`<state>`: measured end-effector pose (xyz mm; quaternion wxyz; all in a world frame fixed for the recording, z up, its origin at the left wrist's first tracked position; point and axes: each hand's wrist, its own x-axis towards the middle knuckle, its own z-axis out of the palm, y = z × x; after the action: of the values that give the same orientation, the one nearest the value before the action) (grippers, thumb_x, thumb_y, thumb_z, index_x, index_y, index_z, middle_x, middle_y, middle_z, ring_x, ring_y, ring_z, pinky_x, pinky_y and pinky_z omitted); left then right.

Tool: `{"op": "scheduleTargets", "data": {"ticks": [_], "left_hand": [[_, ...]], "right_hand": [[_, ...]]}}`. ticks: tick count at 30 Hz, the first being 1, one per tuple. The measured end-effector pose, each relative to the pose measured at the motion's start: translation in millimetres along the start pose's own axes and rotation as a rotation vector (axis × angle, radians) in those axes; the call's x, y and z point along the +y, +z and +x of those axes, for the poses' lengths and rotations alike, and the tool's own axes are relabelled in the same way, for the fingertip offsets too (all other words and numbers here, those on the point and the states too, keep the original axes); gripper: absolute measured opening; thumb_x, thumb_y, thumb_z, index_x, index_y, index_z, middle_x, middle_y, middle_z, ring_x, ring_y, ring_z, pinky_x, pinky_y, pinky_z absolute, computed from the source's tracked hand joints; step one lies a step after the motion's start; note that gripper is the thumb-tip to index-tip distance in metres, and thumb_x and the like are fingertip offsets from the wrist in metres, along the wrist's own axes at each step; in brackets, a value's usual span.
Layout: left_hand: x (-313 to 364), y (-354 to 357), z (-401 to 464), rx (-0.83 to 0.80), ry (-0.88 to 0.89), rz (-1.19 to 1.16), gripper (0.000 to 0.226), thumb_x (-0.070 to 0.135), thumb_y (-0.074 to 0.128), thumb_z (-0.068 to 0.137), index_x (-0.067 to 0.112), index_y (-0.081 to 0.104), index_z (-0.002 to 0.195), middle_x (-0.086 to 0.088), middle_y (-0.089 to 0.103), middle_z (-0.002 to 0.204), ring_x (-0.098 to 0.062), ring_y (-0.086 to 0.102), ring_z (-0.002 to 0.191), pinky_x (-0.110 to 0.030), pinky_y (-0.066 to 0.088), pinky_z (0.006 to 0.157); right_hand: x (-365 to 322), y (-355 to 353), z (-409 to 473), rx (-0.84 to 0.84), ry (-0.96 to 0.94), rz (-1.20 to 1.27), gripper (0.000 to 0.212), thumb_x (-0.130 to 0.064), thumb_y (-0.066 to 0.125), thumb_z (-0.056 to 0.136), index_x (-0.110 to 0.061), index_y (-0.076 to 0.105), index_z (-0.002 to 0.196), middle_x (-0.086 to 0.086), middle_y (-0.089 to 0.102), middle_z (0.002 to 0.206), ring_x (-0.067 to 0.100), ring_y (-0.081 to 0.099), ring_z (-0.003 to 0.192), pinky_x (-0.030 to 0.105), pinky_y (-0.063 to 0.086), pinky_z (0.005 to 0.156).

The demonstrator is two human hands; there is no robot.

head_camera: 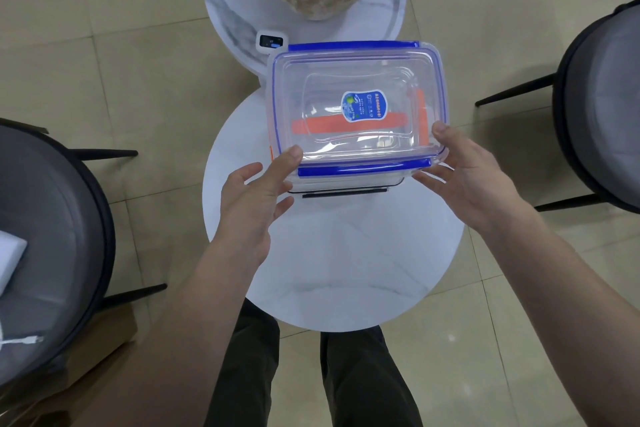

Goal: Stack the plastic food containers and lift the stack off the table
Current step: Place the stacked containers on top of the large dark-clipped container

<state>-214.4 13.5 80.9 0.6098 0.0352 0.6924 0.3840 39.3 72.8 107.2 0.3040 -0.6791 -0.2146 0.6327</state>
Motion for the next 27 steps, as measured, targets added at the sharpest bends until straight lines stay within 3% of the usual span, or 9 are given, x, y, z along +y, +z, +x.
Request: {"op": "scheduleTargets", "data": {"ticks": [3, 6, 10, 13, 19, 22, 25, 27], "left_hand": [[-0.1, 0.6, -1.3, 0.000, 0.002, 0.002, 0.108, 0.060, 0.089, 0.046, 0.015, 0.055, 0.138, -0.007, 0.068, 0.126, -0.020, 0.071, 0.110, -0.029, 0.063, 0.076], [-0.8, 0.4, -1.8, -0.001, 0.003, 0.011, 0.106, 0.060, 0.088, 0.049, 0.016, 0.054, 0.138, -0.005, 0.070, 0.124, -0.018, 0.072, 0.109, -0.030, 0.062, 0.079], [-0.3, -0.9, -3.3, -0.025, 0.004, 0.040, 0.111, 0.065, 0.088, 0.046, 0.015, 0.054, 0.139, -0.002, 0.071, 0.124, -0.014, 0.072, 0.107, -0.030, 0.061, 0.082], [-1.4, -0.7, -3.3, -0.010, 0.028, 0.062, 0.112, 0.065, 0.089, 0.047, 0.012, 0.052, 0.139, -0.002, 0.071, 0.122, -0.015, 0.072, 0.107, -0.036, 0.059, 0.091], [-1.2, 0.4, -4.8, -0.004, 0.039, 0.088, 0.122, 0.071, 0.087, 0.039, 0.012, 0.051, 0.139, 0.000, 0.069, 0.121, -0.015, 0.071, 0.107, -0.037, 0.060, 0.092], [-0.5, -2.3, -6.7, -0.039, 0.018, 0.103, 0.113, 0.075, 0.083, 0.043, 0.016, 0.055, 0.135, 0.001, 0.068, 0.122, -0.017, 0.071, 0.109, -0.039, 0.060, 0.091], [-2.0, -8.2, -7.9, -0.034, -0.002, 0.083, 0.092, 0.079, 0.072, 0.046, 0.024, 0.060, 0.119, 0.001, 0.066, 0.122, -0.019, 0.070, 0.109, -0.043, 0.058, 0.095], [-6.0, -12.8, -6.6, 0.016, -0.038, 0.039, 0.081, 0.077, 0.065, 0.062, 0.022, 0.060, 0.122, 0.000, 0.066, 0.122, -0.020, 0.070, 0.108, -0.044, 0.058, 0.096]], "right_hand": [[0.7, -0.8, 0.8, -0.006, 0.009, 0.011, 0.017, -0.036, 0.067, 0.092, -0.022, 0.064, 0.100, 0.005, 0.068, 0.112, 0.029, 0.068, 0.118, 0.046, 0.051, 0.107], [4.0, -1.8, 1.8, -0.031, 0.000, 0.023, 0.020, -0.039, 0.068, 0.089, -0.024, 0.067, 0.102, -0.002, 0.072, 0.102, 0.021, 0.069, 0.107, 0.042, 0.053, 0.105], [9.9, -3.3, 1.5, -0.040, -0.005, 0.019, 0.053, -0.051, 0.070, 0.074, -0.025, 0.063, 0.120, -0.004, 0.074, 0.112, 0.021, 0.069, 0.115, 0.040, 0.057, 0.096], [12.9, -4.8, 2.7, -0.022, -0.006, -0.018, 0.069, -0.057, 0.068, 0.073, -0.022, 0.058, 0.133, -0.002, 0.071, 0.122, 0.022, 0.069, 0.117, 0.042, 0.056, 0.099], [15.9, -5.6, 6.2, -0.019, -0.035, -0.050, 0.050, -0.061, 0.060, 0.081, -0.029, 0.064, 0.119, -0.004, 0.072, 0.118, 0.021, 0.069, 0.115, 0.044, 0.054, 0.102], [18.6, -10.6, 9.2, -0.006, -0.047, -0.010, 0.055, -0.065, 0.046, 0.094, -0.024, 0.066, 0.125, 0.000, 0.071, 0.122, 0.023, 0.068, 0.118, 0.043, 0.053, 0.102], [23.2, -18.8, 13.9, 0.082, 0.005, 0.053, 0.063, -0.064, 0.048, 0.094, -0.016, 0.063, 0.131, 0.009, 0.066, 0.135, 0.027, 0.067, 0.121, 0.045, 0.052, 0.104], [30.2, -24.3, 15.9, 0.112, 0.038, 0.090, 0.061, -0.061, 0.050, 0.094, -0.015, 0.061, 0.133, 0.012, 0.064, 0.137, 0.029, 0.066, 0.121, 0.046, 0.053, 0.103]]}}
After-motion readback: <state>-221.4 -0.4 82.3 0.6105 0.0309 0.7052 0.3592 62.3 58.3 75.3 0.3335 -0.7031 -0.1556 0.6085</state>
